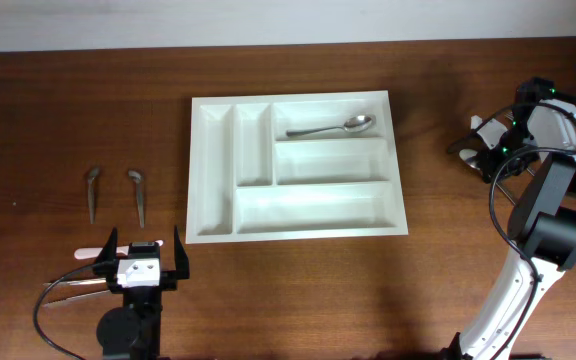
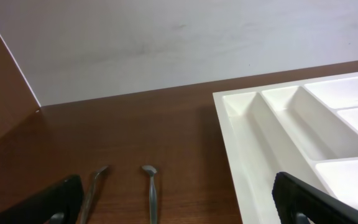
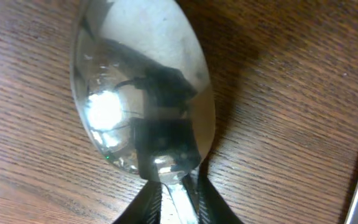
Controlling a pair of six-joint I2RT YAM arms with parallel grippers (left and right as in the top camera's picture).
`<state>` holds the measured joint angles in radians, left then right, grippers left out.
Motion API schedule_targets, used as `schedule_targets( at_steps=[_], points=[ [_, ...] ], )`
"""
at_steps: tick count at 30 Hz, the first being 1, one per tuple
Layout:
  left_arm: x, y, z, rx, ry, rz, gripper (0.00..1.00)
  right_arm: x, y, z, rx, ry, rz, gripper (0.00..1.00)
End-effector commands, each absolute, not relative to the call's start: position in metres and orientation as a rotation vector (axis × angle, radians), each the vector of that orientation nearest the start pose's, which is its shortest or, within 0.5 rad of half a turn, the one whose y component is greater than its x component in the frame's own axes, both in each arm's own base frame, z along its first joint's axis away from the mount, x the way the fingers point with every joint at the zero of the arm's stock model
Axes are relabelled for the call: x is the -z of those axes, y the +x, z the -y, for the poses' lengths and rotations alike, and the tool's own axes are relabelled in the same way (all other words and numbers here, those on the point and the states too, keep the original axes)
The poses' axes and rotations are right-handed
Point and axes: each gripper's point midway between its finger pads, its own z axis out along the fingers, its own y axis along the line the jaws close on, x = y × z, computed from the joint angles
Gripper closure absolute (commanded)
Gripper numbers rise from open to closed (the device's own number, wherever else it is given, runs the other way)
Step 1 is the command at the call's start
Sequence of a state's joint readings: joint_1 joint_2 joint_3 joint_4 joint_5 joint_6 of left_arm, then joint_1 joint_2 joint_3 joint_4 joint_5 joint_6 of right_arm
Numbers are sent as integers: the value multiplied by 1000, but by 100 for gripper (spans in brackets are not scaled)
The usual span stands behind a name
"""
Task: Pack container
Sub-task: 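Lower the right gripper onto the second silver spoon and grasp it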
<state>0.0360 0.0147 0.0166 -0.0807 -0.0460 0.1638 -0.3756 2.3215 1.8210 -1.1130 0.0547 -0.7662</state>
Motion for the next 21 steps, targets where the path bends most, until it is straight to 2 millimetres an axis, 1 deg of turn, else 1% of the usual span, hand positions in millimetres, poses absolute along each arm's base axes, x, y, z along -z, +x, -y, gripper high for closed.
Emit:
schedule_targets(
  at_steps=[1, 3, 6, 10, 12, 13, 17, 21],
  points=[
    [-158, 245, -20, -197, 49, -1648, 1, 46, 382, 155, -63, -643, -3226, 88],
    [-158, 245, -20, -197, 49, -1648, 1, 46, 384, 156, -51, -586, -3229, 96],
    [-158, 245, -20, -197, 49, -1648, 1, 46, 387, 157, -35, -484, -3237, 96],
    [-158, 245, -20, -197, 49, -1648, 1, 46, 389, 157, -24, -410, -3241, 96],
    [-158, 245, -20, -197, 49, -1648, 1, 44, 392, 156, -30, -326, -3237, 96],
    [-158, 245, -20, -197, 49, -1648, 1, 42, 397, 156, -33, -251, -3229, 96],
    [-158, 245, -20, -197, 49, -1648, 1, 25, 414, 152, -31, -9, -3194, 96],
    [-158, 245, -20, -197, 49, -1648, 1, -7, 439, 140, -41, 91, -3133, 96]
  ],
)
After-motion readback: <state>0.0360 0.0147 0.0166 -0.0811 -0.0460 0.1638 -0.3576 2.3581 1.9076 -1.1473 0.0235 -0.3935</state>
